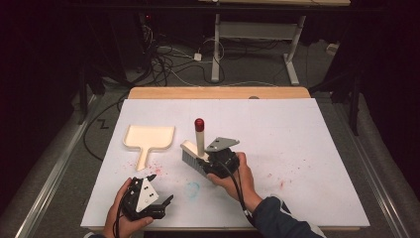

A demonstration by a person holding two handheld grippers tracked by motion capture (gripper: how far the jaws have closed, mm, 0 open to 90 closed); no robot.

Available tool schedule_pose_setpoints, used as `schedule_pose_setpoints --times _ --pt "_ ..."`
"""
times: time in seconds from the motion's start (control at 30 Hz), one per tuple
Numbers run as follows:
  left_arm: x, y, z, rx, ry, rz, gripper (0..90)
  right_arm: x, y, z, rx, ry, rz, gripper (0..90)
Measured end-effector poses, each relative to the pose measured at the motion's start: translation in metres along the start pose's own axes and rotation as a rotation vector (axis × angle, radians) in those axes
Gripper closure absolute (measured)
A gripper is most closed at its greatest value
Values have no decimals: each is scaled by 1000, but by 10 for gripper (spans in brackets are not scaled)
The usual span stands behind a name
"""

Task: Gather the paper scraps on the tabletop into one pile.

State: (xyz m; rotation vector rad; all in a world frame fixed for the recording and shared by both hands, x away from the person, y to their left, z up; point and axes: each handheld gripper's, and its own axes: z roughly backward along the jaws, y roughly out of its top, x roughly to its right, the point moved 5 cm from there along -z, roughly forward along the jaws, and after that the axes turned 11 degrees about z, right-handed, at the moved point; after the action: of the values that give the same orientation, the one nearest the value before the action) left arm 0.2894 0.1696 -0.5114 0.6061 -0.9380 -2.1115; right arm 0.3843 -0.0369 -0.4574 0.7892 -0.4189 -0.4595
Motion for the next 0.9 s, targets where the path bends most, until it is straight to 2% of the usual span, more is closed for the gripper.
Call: schedule_pose_setpoints --times 0.07,0.13,0.23,0.3,0.37,0.47,0.5,0.63,0.7,0.77,0.9 --pt "1 0 -1 -3 -2 -5 165 3 -2 8 12 -1 -2 684" --pt "3 0 -1 -6 -2 -9 165 4 -2 19 43 34 -2 683" --pt "4 0 -2 -10 -2 -14 165 4 1 41 85 41 34 683" --pt "4 0 -2 -11 1 -13 165 6 2 57 118 62 55 683" --pt "4 0 -1 -15 3 -16 165 8 1 74 145 77 97 683" --pt "4 0 -2 -16 7 -16 165 13 -9 99 140 69 140 683" --pt "4 0 -1 -16 8 -15 165 15 -15 107 134 52 147 683" --pt "5 0 -2 -21 8 -20 165 31 -44 129 92 16 129 683" --pt "5 0 -2 -25 10 -28 165 37 -59 137 77 21 145 683" --pt "6 0 -2 -24 13 -33 165 42 -72 145 58 22 129 683" --pt "6 0 -2 -30 10 -35 165 43 -96 155 15 23 122 683"
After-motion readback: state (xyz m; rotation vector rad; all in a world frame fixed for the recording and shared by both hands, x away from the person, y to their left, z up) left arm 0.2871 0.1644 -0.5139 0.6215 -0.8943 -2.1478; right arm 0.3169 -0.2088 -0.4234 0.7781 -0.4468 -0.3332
